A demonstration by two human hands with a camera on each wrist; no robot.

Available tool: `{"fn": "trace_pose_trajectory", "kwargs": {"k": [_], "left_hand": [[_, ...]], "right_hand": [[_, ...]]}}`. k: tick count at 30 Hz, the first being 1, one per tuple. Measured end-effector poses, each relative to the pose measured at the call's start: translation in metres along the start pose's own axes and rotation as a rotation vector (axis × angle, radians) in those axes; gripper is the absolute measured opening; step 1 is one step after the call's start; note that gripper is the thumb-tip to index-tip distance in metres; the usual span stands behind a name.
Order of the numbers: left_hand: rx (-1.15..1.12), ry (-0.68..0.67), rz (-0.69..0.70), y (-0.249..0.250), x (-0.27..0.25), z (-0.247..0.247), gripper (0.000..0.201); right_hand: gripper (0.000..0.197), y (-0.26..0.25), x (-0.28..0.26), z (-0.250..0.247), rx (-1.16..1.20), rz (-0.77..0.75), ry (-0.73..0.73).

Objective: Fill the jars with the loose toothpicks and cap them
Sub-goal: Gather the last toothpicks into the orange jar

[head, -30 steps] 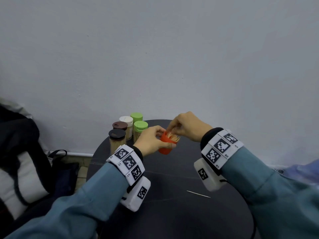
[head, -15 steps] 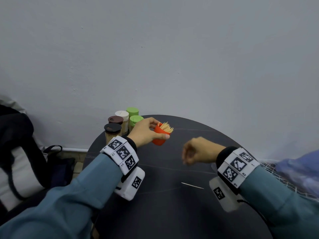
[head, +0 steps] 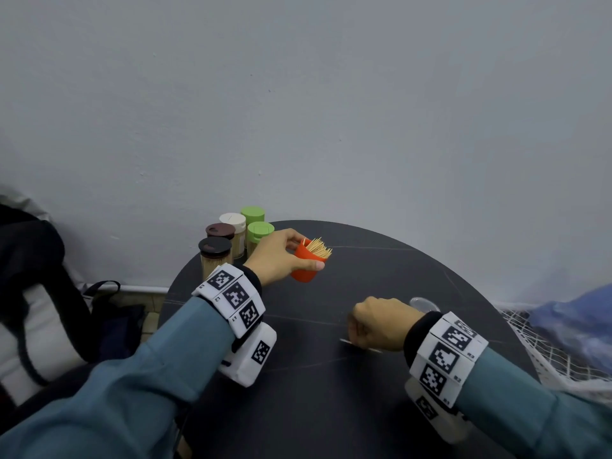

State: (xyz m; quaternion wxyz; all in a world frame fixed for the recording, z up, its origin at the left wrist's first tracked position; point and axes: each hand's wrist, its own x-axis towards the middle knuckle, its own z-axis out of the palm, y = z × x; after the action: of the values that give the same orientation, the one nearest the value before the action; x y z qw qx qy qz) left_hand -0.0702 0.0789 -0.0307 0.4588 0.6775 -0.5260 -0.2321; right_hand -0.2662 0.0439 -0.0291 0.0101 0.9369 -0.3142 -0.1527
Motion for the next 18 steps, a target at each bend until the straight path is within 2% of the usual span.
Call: {"fn": "trace_pose_trajectory", "kwargs": {"k": [2, 4, 6, 10, 12, 15, 18], "left_hand": [[-0.003, 0.003, 0.001, 0.0, -0.001, -0.001, 0.059], [0.001, 0.005, 0.002, 0.001, -0.002, -0.002, 0.059], [-0.004, 0.013, 0.004, 0.001, -0.002, -0.004, 0.059], [-0.011, 0.012, -0.006, 0.0, -0.004, -0.005, 0.059], [-0.007, 0.008, -0.008, -0.001, -0.005, -0.005, 0.058], [-0.01, 0.003, -0.004, -0.002, -0.005, -0.005, 0.057], [-0.031, -0.002, -0.004, -0.002, -0.005, -0.004, 0.057]], "right_hand": [[0.015, 0.004, 0.006, -0.003, 0.067, 0.003, 0.073], [0.002, 0.01, 0.011, -0.01, 0.212, -0.013, 0.202], [0.01, 0.014, 0.015, -0.018, 0.406, -0.048, 0.361], [0.016, 0.017, 0.021, -0.042, 0.734, -0.049, 0.785], [0.021, 0.014, 0.025, -0.052, 0.943, -0.041, 0.924], [0.034, 0.003, 0.031, -0.061, 1.185, -0.071, 1.007], [0.027, -0.008, 0.04, -0.061, 1.236, -0.057, 1.007]]}}
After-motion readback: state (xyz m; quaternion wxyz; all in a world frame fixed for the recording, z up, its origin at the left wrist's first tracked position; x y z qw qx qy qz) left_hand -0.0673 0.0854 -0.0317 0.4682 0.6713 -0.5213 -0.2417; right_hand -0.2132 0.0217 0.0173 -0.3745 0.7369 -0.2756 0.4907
